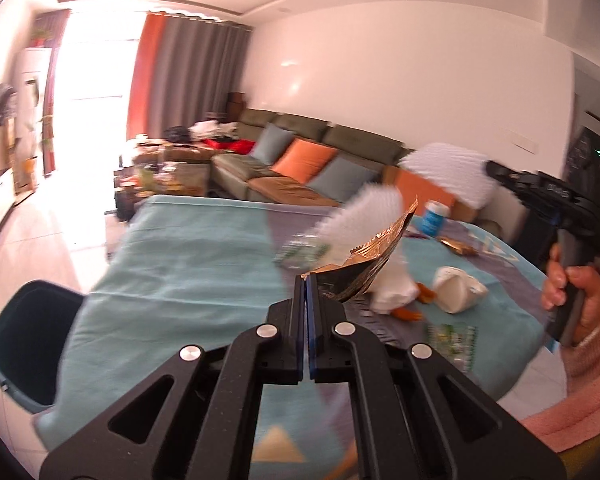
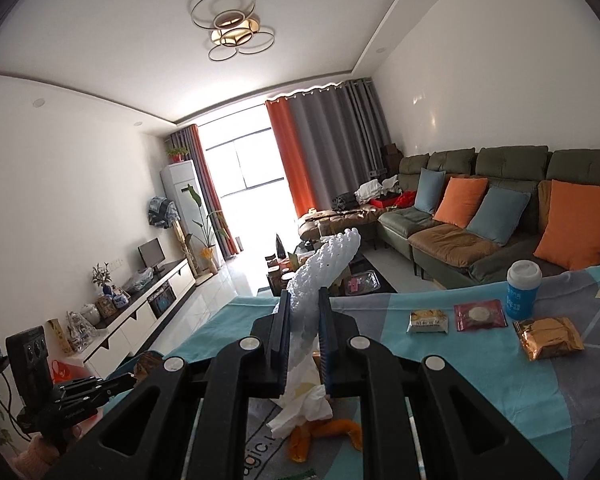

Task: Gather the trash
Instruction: 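Grasp the gold foil wrapper with the left tool while the right tool grasps white foam net, then carry both items to the teal bin and open both tools to drop them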

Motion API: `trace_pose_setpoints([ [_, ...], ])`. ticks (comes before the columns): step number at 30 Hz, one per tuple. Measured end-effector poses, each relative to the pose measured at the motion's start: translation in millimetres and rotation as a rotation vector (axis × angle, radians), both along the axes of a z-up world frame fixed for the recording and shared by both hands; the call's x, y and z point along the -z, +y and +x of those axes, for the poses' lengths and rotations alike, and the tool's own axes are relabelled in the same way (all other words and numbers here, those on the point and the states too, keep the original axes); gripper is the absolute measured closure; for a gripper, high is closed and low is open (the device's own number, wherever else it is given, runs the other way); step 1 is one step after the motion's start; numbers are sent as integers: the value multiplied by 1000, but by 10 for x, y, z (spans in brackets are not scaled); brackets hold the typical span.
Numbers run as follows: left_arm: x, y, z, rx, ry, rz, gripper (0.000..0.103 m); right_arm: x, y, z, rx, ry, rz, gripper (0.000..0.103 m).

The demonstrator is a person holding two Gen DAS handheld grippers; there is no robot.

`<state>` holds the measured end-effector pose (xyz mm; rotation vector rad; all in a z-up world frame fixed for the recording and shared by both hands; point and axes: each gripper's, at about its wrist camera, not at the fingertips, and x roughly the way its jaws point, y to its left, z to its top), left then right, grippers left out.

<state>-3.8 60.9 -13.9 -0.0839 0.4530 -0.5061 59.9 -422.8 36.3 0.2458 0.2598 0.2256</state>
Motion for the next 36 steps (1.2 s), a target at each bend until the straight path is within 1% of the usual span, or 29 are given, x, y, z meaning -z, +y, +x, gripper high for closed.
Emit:
trace_pose_setpoints([
  [2,-24,179,-8,-43,1,-5,102,-25,58,30,-44,-7,-4,92],
  [8,-32,675,65,-179,1,-7,102,45,472,248,-232,41,7,92],
  [13,-39,1123,77,-307,5,4,102,214,996,599,-416,142,32,91],
  [17,2,1508,90,-406,26,15,102,324,1485,917,-537,220,11,92],
  [24,165,2222,115,-546,86,23,102,310,2157,1190,-655,295,-6,92],
  [27,261,2483,120,-589,114,22,102,320,2394,1229,-685,313,-37,91],
  [32,428,2781,159,-644,169,22,102,417,2808,1341,-722,367,-84,91],
  [36,564,2953,203,-674,208,32,102,578,3056,1488,-735,423,-126,91],
])
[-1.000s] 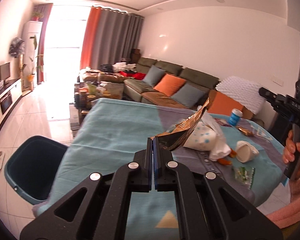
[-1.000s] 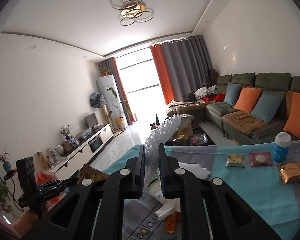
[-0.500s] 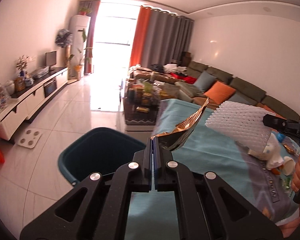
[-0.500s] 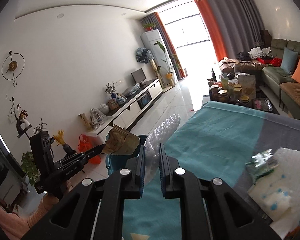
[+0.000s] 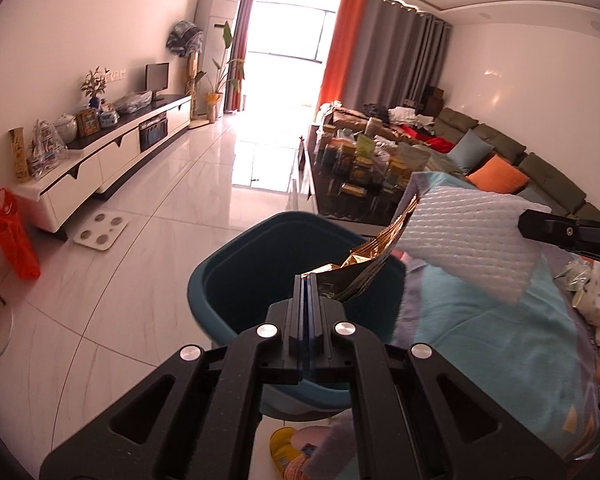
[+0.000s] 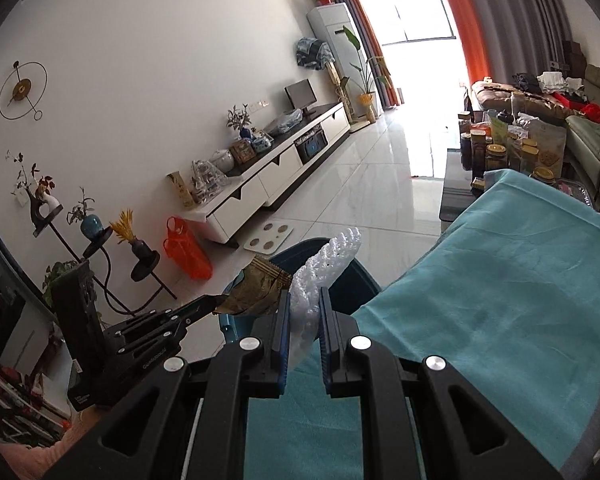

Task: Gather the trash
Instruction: 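Carry both items to the teal bin and open both tools to drop them, then grasp the green-edged snack packet with the left tool while the right tool grasps the white paper cup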

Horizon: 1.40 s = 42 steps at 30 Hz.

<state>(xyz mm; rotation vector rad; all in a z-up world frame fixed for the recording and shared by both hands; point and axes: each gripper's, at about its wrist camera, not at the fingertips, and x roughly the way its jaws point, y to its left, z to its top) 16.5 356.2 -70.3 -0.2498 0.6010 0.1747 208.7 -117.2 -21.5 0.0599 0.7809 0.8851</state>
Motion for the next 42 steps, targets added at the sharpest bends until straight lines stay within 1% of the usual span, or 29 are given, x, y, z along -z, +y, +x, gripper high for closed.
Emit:
trace_pose_setpoints([
  [4,118,38,120,-30,37,-7,101,145,245,109,-6,37,-44,91],
  [9,261,26,339,-59,92,4,101,310,513,267,-14,109,-88,89],
  [11,328,0,455,-68,117,4,100,383,614,323,-9,126,-112,87],
  [13,417,17,570,-68,136,-5,98,437,741,349,-15,145,-134,82],
  [14,457,-13,608,-76,142,-7,98,462,771,359,-11,153,-138,82],
  [16,488,-12,670,-82,151,-17,94,497,816,372,-10,161,-146,76],
  [18,531,-7,767,-81,152,-29,84,523,836,383,-7,166,-147,75],
  [20,564,-11,836,-85,149,-29,82,523,826,391,-2,166,-142,74],
  [21,578,-28,807,-85,147,-31,81,520,814,393,0,166,-140,72],
  [23,555,-56,803,-89,137,-30,78,506,773,388,8,166,-131,71],
  [27,429,-139,717,-84,89,-17,71,440,702,349,12,167,-101,69],
  [29,310,-213,614,-68,54,-9,67,371,641,312,8,161,-83,67],
  [31,176,-297,504,-47,12,5,58,262,560,245,2,133,-67,63],
  [34,-12,-486,321,17,-52,20,54,60,404,115,-1,83,-37,61],
  [38,-221,-867,146,139,-122,31,46,-191,74,-57,15,10,4,57],
  [40,-290,-1061,72,203,-140,21,43,-300,-113,-115,35,-19,19,53],
  [42,-348,-1300,32,278,-153,26,42,-392,-325,-183,55,-36,39,52],
])
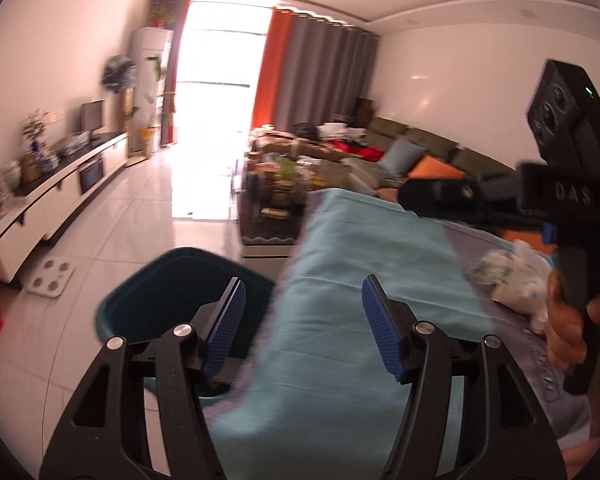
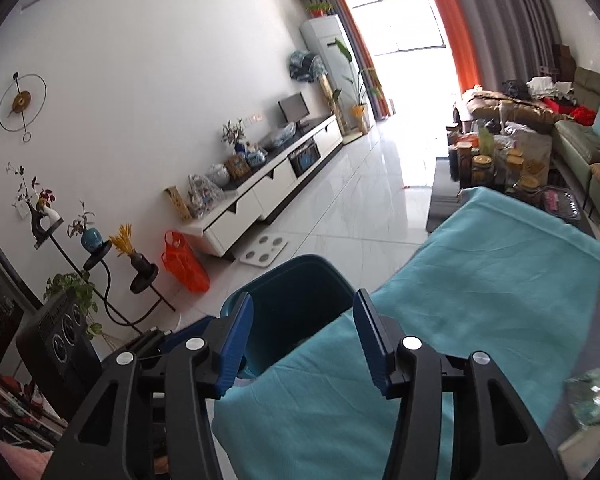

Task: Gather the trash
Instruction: 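Grasp the green-edged snack packet with the left tool while the right tool grasps the white paper cup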

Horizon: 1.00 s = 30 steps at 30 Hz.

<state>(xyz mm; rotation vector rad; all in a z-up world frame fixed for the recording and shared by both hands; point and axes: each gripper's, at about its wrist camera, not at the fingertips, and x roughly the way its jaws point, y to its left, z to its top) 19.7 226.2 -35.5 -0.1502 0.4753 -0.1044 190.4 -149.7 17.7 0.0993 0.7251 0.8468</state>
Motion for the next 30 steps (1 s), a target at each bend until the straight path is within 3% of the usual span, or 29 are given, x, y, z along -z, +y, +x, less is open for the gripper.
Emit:
trace_pose_setpoints([
  [10,-39,-1491,-266,517,13,8,40,-262,-1211,-286,209,-88,8,49],
  [16,111,-2262,-442,774,62,-8,39,-127,-1957,-458,385,-76,-25,49],
  [22,217,-2829,-511,912,133,-18,39,263,-2685,-680,562,8,-54,49],
  [26,274,-3065,-511,924,155,22,39,462,-3119,-793,683,58,-53,42],
  [30,367,-3224,-471,913,182,52,50,668,-3413,-887,737,108,-33,36],
])
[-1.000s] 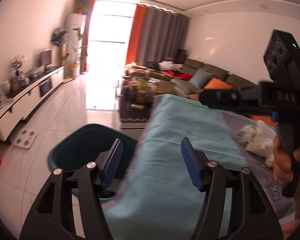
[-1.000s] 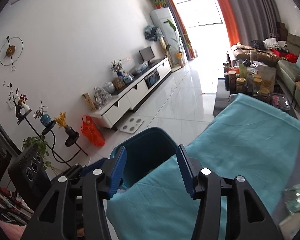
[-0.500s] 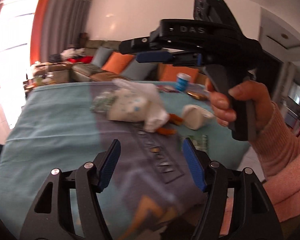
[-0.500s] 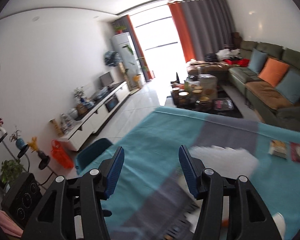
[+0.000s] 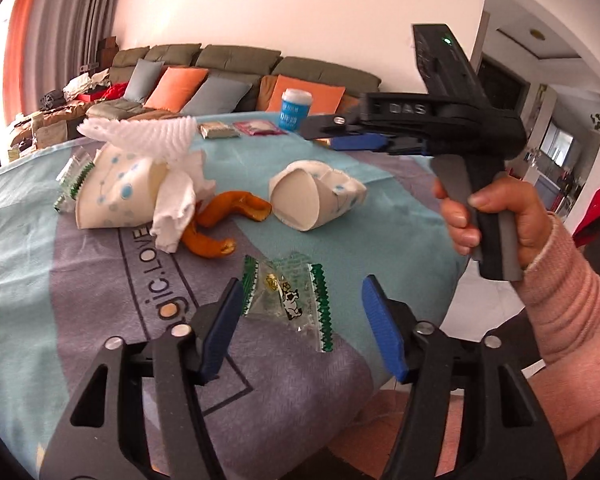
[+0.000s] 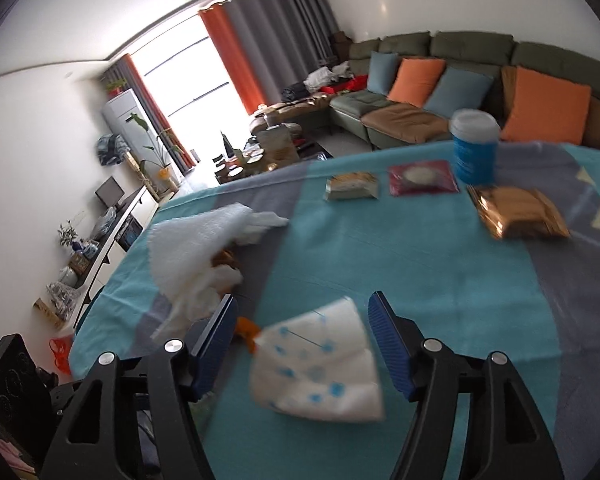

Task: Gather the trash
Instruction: 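Grasp the green-edged snack packet with the left tool while the right tool grasps the white paper cup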

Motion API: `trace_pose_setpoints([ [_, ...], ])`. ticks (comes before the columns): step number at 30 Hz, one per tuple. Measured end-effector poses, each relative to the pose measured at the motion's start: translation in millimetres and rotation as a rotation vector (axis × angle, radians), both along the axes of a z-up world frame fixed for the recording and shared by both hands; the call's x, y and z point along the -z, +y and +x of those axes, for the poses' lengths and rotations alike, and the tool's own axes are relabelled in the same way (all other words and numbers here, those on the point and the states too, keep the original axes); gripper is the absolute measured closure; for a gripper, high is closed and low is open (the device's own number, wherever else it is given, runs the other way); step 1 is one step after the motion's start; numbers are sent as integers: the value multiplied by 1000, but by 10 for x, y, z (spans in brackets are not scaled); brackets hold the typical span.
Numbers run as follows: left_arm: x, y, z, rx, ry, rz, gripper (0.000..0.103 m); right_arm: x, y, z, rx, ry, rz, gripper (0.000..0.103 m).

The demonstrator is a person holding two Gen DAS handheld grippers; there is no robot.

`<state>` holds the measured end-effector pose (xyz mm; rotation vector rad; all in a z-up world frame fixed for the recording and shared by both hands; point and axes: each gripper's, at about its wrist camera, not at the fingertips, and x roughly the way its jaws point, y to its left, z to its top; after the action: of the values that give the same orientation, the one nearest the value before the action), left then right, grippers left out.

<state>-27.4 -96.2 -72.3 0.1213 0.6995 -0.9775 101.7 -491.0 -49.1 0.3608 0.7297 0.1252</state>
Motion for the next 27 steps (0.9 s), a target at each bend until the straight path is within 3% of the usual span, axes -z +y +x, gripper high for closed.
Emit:
trace_pose_setpoints([
  [5,103,-65,119,-20,27,23,77,272,-243,-94,4,45,53,35],
  [11,109,142,176,-61,30,0,81,416,-298,-174,-29,55,162,39],
  [14,65,268,155,-76,16,-9,81,429,-262,-194,-48,62,205,53],
  [16,33,353,136,-89,2,-10,82,437,-243,-206,-59,66,218,70],
  [21,-36,522,150,-136,-16,-19,82,385,-183,-265,-86,43,236,91],
  [27,-56,703,223,-212,-29,-22,82,180,-55,-332,-119,-15,198,101],
])
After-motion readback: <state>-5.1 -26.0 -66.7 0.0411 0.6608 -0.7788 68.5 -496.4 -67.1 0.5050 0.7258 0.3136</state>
